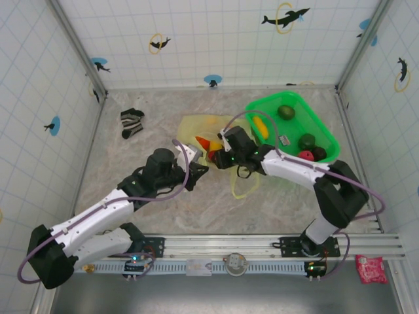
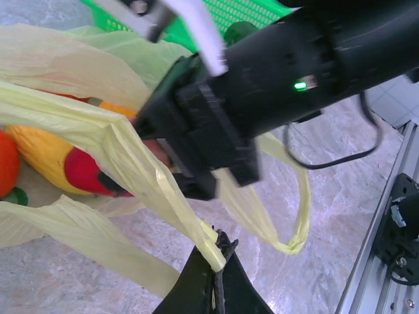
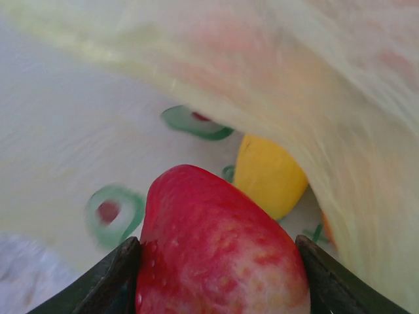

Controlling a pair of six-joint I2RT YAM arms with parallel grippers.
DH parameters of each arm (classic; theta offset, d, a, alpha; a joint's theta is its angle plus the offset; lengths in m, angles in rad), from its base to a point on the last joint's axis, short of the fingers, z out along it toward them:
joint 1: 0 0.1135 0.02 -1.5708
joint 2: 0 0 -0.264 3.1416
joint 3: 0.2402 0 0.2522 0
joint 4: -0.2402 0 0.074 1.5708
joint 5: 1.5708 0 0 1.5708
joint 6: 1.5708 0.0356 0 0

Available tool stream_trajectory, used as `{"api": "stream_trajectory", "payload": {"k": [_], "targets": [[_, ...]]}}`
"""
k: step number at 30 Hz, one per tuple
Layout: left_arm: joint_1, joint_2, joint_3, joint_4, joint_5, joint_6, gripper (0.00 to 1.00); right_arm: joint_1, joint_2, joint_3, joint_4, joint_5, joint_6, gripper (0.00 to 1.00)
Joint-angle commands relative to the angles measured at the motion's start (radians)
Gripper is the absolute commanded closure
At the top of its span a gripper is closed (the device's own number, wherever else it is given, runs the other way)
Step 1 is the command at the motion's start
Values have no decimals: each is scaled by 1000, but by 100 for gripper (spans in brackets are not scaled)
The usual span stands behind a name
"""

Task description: Place the fake fruits into the plastic bag and tie a complex knot

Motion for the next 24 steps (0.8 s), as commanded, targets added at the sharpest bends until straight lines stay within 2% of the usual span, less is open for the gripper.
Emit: {"api": "stream_trajectory", "payload": {"k": [1, 6, 9, 13, 16, 24], "targets": [[-6, -18, 29, -24, -24, -4, 100, 14, 98, 141, 11, 262, 49, 43], [-6, -35, 20, -29, -63, -6, 100, 14, 238, 292, -19, 435, 71, 40], [-6, -42, 16, -29, -109, -10, 100, 14, 297, 342, -5, 445, 62, 37], [-6, -30, 25, -43, -200, -25, 100, 10, 367, 407, -33, 427, 68, 26], [-5, -8, 37, -46, -211, -35, 100, 10, 370, 401, -22, 394, 74, 22], [-4, 7, 43, -37, -196, -38, 100, -11, 239, 274, 78, 294, 69, 27]]}}
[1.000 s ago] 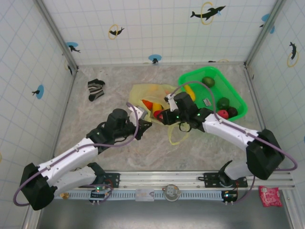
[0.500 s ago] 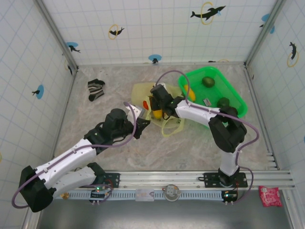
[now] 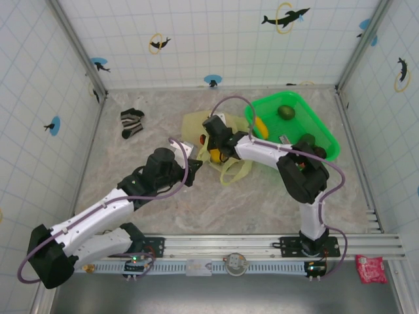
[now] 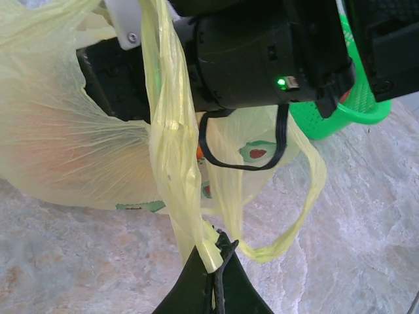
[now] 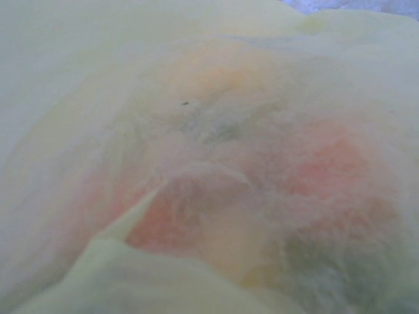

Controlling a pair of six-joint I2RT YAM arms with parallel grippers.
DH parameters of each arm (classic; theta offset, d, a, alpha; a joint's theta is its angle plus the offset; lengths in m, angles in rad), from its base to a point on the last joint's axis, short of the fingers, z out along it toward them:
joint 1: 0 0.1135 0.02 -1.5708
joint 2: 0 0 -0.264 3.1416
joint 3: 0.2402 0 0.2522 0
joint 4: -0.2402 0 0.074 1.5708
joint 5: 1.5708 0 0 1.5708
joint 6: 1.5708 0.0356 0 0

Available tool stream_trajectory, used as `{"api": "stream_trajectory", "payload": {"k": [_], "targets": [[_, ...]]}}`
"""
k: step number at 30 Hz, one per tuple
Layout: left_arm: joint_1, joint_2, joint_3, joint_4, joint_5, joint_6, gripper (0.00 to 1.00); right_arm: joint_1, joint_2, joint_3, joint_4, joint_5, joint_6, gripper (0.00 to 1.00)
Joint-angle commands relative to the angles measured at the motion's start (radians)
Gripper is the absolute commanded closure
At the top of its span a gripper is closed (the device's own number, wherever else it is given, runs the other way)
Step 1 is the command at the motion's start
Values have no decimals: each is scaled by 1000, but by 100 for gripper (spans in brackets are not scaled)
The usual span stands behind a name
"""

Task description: Place the fake fruits into the plastic bag and tie a complex knot

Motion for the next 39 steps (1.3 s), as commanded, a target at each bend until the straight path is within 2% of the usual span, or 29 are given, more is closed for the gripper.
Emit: {"api": "stream_trajectory", "payload": {"k": [1, 7, 10, 16, 18, 22, 25, 28, 30, 31, 35, 39], "targets": [[-4, 0, 32, -14, -19, -13, 100, -17, -113, -67, 82, -76, 2, 29], [-5, -13, 39, -14, -25, -24, 100, -32, -285, -223, 190, -213, -12, 41], [-4, -15, 39, -9, -15, -24, 100, -51, -365, -308, 260, -341, -3, 47], [-5, -9, 32, 8, 22, -60, 100, -102, -566, -516, 399, -433, 87, 75], [-5, -6, 32, 13, 33, -61, 100, -124, -628, -560, 400, -437, 106, 79], [-6, -4, 32, 23, 47, -60, 100, -171, -748, -592, 271, -351, 96, 82], [-5, -4, 33, 27, 54, -53, 100, -214, -827, -601, 113, -225, 100, 88], [-6, -3, 33, 29, 55, -41, 100, -265, -895, -588, -115, 46, 173, 80], [-5, -2, 30, 29, 56, -41, 100, -300, -924, -569, -287, 261, 300, 84], [-5, -2, 28, 30, 56, -12, 100, -322, -931, -553, -362, 324, 348, 88], [-6, -1, 15, 38, 61, 10, 100, -451, -930, -485, -650, 452, 465, 95], [-5, -7, 1, 49, 68, 18, 100, -600, -920, -478, -817, 444, 492, 97]]}}
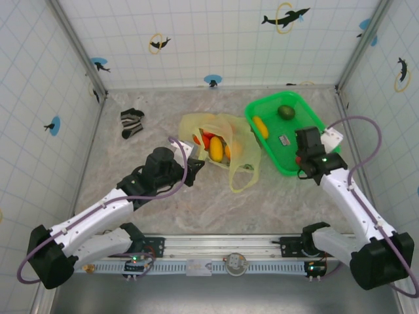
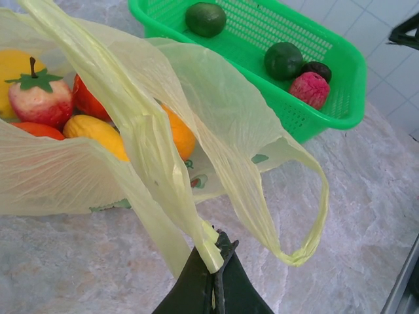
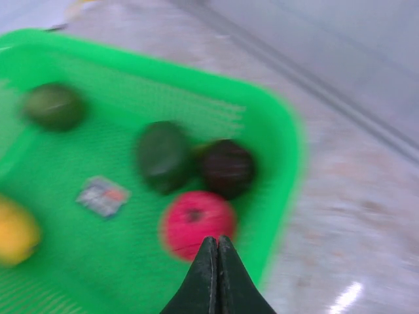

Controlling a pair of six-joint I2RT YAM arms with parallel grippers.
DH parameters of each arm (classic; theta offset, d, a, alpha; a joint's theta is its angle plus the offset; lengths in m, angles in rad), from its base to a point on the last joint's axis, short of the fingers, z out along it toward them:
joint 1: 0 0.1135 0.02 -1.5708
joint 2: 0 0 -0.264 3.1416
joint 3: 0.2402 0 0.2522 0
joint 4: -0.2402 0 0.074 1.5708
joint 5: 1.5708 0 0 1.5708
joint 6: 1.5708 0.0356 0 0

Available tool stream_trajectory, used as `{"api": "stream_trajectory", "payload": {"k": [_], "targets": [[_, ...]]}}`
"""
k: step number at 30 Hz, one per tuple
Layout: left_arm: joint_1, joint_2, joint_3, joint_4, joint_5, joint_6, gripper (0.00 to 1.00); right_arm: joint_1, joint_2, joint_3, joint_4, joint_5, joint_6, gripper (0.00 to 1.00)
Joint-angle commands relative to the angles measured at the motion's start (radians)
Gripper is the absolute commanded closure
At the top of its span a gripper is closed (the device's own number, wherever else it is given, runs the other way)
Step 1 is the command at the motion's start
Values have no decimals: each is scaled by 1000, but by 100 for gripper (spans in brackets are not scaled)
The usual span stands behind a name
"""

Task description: Place the fake fruits into the plastic bag and tie a complex knot

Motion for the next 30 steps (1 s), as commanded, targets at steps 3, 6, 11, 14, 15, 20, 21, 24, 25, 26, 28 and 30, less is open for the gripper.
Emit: {"api": "stream_trajectory", "payload": {"k": [3, 6, 11, 14, 15, 20, 21, 24, 25, 26, 28, 30], "targets": [[-6, -4, -10, 32, 23, 32, 100, -130, -28, -40, -246, 4, 78, 97], [-6, -1, -11, 36, 29, 38, 100, -141, -53, -144, -182, -158, 80, 98], [-6, 2, -18, 41, 37, 46, 100, -125, -44, -257, -6, -436, 80, 98], [-6, 2, -24, 45, 37, 47, 100, -118, -45, -298, 161, -567, 54, 94], [-5, -1, -27, 47, 40, 47, 100, -115, -42, -302, 200, -566, 59, 93], [-5, -4, -38, 55, 39, 46, 100, -120, 53, -258, 355, -497, 62, 93], [-6, -5, -40, 56, 40, 48, 100, -126, 94, -236, 384, -490, 54, 93], [-5, -9, -45, 55, 37, 48, 100, -148, 243, -134, 422, -462, 33, 93], [-5, -12, -47, 53, 35, 48, 100, -159, 290, -96, 427, -463, 33, 93], [-6, -14, -48, 53, 32, 48, 100, -171, 331, -57, 441, -477, 17, 93], [-5, -17, -50, 54, 28, 46, 100, -176, 436, 42, 461, -461, -52, 93], [-5, -17, -48, 53, 24, 42, 100, -177, 526, 153, 406, -375, -80, 93]]}}
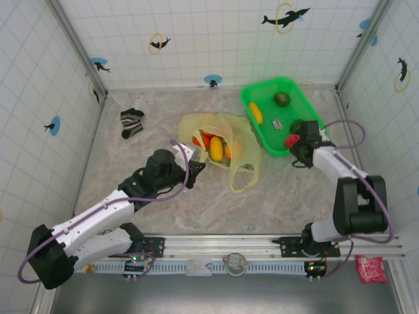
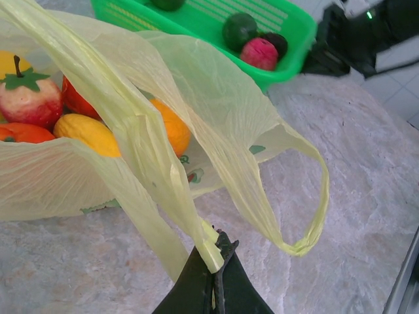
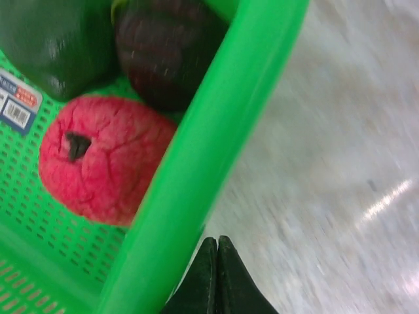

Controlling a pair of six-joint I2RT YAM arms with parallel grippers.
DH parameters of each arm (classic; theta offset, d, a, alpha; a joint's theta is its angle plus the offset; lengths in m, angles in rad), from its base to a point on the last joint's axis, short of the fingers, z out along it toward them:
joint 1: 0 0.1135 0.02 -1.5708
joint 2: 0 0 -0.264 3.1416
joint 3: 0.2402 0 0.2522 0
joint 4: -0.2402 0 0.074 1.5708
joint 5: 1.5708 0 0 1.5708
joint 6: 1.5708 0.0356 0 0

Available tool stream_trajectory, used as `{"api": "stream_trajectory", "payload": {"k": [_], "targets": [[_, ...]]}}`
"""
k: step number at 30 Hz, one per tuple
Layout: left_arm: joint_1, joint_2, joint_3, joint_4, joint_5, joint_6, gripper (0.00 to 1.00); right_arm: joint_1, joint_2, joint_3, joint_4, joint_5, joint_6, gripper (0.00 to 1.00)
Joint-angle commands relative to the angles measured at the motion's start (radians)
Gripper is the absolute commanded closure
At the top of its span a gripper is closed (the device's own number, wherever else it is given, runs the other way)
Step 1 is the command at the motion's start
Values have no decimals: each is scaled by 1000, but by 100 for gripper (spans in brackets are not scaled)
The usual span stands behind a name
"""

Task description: Place the fake fruits into the plastic bag and tie a complex knot

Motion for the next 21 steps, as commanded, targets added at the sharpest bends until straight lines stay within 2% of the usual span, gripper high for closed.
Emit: {"api": "stream_trajectory", "payload": {"k": [1, 3, 6, 9, 14, 17, 19, 21], "targets": [[-6, -14, -5, 14, -3, 6, 100, -4, 108, 177, 21, 107, -81, 93], [-4, -13, 2, 6, -4, 5, 100, 0, 148, 234, -15, 115, -106, 93], [-6, -22, 4, 2, -9, 1, 100, 25, 99, 174, 54, 40, -178, 91], [-5, -25, 4, 2, -16, 1, 100, 81, -22, 56, 149, -3, -305, 84], [-5, -16, 18, -11, -23, 6, 100, 217, -277, -97, 244, 3, -550, 65], [-4, -17, 24, -23, -32, 10, 100, 321, -437, -220, 348, -139, -803, 62], [-4, -19, 26, -32, -40, 14, 100, 392, -534, -283, 381, -262, -1015, 64], [-5, -25, 26, -39, -49, 16, 100, 470, -605, -306, 347, -366, -1224, 65]]}}
